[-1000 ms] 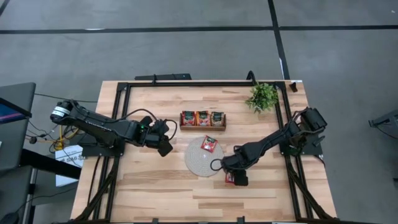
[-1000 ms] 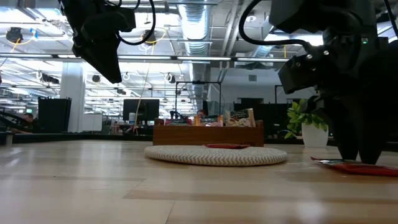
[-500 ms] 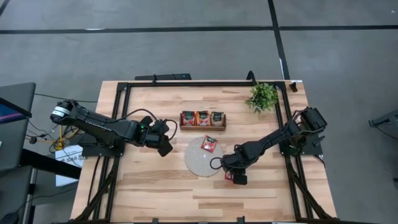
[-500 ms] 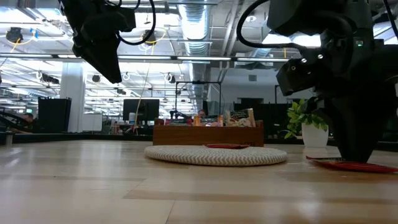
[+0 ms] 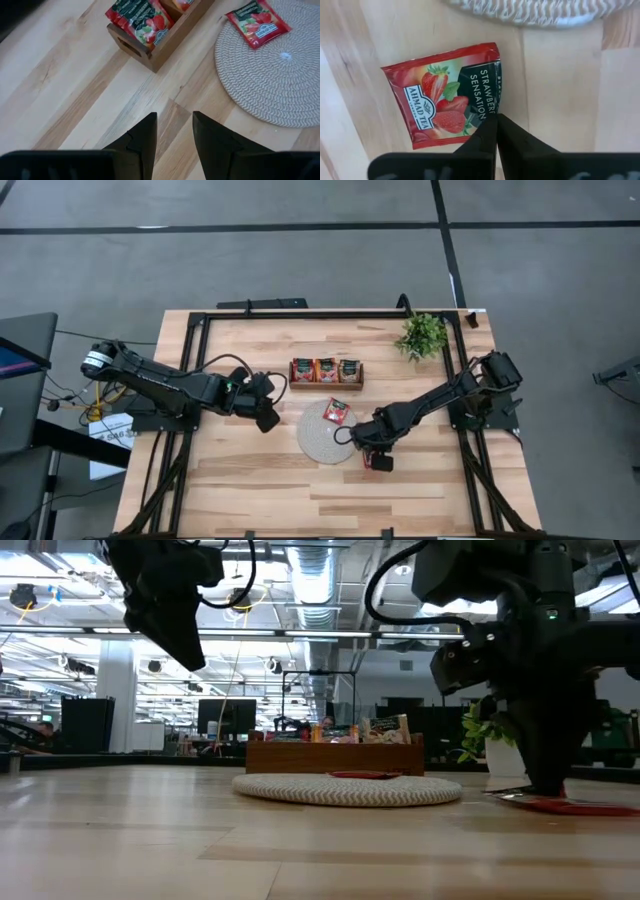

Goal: Pick & Place Tea
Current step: Put the red tea bag into the left section of the wooden organizer

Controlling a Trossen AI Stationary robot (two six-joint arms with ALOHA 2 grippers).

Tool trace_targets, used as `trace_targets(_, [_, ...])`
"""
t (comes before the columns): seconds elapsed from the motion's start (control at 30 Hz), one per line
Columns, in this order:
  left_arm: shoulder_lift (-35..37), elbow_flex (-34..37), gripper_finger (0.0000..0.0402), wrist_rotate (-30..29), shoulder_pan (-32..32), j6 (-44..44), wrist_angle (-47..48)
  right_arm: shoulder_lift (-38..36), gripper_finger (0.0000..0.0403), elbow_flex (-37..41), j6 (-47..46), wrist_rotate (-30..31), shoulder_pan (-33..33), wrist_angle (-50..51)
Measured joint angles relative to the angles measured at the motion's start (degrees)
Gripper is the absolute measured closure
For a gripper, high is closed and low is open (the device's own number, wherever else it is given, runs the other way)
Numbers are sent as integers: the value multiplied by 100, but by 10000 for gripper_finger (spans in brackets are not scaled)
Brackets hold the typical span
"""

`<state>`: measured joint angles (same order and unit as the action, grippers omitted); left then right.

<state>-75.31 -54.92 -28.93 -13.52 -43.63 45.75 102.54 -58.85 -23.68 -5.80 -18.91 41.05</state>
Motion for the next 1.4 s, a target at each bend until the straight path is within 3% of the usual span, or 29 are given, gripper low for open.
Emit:
trace_targets(0.33, [-2, 1, 283, 38, 0, 131, -291, -2, 402, -577, 114, 26, -5, 750])
trace_targets(0.77, [-2, -1, 283, 431, 0, 1021, -1058, -22, 403, -2441, 1014, 827, 82, 1787])
trace_targets(1.4, [-2, 1, 283, 735, 2, 2670, -3801, -24, 403, -3379, 1911, 874, 1086, 1489])
